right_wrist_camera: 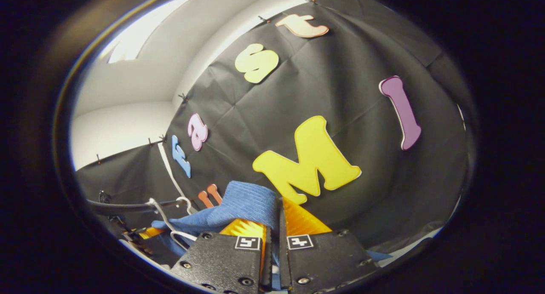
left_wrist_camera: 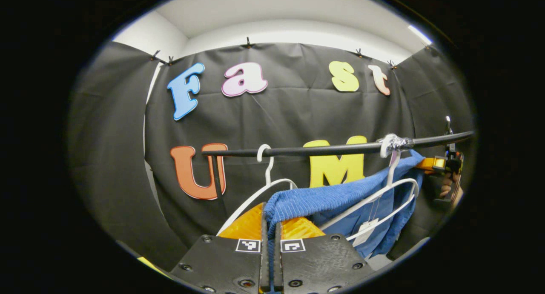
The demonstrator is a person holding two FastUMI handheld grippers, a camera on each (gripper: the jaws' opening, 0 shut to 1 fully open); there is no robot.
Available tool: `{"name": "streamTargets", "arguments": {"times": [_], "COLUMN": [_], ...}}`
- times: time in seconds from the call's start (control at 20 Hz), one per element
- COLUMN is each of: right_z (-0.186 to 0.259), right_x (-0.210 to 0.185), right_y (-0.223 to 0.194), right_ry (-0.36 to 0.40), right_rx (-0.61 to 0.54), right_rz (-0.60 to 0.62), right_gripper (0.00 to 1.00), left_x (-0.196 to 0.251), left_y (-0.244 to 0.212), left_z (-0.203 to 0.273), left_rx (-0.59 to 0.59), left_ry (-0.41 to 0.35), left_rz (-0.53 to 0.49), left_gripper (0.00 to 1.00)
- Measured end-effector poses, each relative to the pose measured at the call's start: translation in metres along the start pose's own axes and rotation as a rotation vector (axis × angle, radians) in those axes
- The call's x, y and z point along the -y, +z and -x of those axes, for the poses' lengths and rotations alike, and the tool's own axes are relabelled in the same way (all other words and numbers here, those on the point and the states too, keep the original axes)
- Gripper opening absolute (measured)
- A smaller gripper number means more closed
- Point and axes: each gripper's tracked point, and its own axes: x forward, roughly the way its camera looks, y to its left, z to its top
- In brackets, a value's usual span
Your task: Grasp the clothes on the hanger with both hands and then place them into the laundry hamper below.
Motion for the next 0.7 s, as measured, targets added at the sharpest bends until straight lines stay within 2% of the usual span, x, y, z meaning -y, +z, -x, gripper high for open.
{"name": "streamTargets", "arguments": {"times": [0.1,0.35,0.7], "right_z": [-0.010,-0.030,-0.041], "right_x": [0.005,0.019,0.046], "right_y": [-0.006,-0.035,-0.091], "right_ry": [0.004,0.000,-0.036], "right_rx": [-0.042,-0.131,-0.234], "right_rz": [0.047,0.039,-0.068], "right_gripper": [0.10,0.10,0.11], "left_x": [-0.003,-0.002,-0.007], "left_y": [-0.006,-0.030,-0.060], "left_z": [-0.004,-0.006,-0.013], "left_rx": [-0.029,-0.098,-0.165], "left_ry": [-0.023,-0.067,-0.104], "left_rz": [0.001,0.088,0.130], "left_gripper": [0.07,0.04,0.03]}}
